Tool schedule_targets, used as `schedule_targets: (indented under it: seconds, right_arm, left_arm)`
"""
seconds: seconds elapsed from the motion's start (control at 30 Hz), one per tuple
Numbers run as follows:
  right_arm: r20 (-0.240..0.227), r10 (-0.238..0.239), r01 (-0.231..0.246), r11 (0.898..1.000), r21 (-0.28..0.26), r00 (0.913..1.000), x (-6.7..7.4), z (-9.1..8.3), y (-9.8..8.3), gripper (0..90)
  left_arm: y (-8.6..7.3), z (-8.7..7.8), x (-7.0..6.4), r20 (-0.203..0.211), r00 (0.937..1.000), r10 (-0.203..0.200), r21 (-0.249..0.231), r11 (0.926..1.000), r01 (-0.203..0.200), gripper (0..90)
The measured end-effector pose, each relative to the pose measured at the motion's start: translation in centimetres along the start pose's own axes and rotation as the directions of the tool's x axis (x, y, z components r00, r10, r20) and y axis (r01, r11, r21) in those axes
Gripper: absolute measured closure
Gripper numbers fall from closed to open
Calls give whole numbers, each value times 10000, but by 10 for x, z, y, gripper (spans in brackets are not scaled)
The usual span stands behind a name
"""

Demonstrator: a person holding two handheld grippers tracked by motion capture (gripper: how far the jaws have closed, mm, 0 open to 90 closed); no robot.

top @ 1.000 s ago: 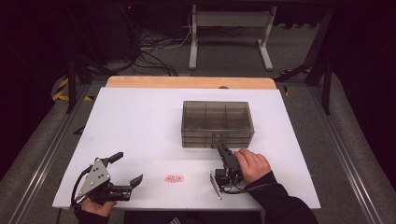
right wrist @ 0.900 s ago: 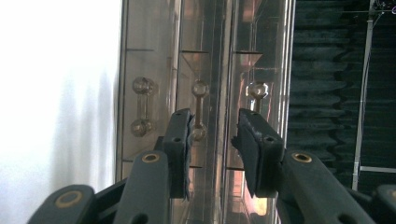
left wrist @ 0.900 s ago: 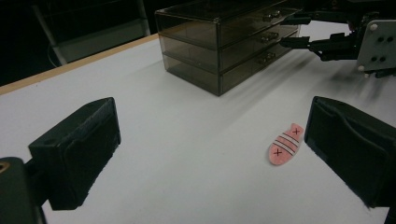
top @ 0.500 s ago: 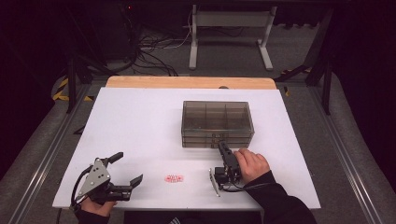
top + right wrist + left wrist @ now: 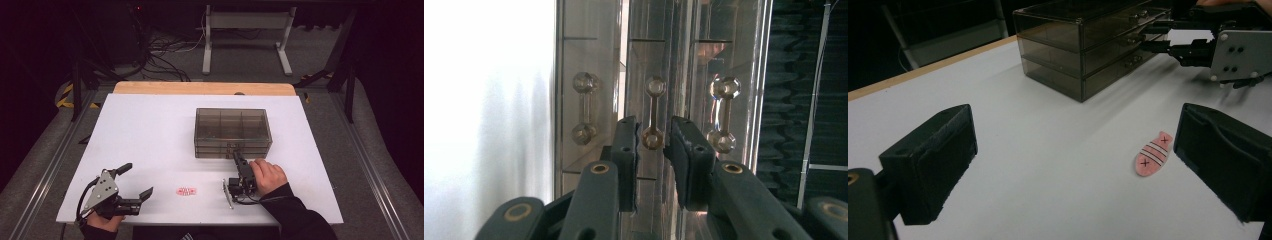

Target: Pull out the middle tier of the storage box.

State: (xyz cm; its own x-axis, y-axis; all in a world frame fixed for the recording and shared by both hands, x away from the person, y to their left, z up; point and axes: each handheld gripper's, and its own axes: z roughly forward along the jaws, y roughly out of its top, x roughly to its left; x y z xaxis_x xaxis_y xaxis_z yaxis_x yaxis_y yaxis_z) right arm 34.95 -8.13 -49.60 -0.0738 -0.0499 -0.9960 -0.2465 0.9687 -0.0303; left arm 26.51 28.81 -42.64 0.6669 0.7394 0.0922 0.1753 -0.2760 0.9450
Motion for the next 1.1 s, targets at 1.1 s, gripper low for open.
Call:
schedule_targets:
  seconds: [1.1]
  right_arm:
    - [164,43,-47,9998,202,9999,2,3,8,817]
  left_arm:
    - [0,0,0,31,10000,-39,8,10000,39,46]
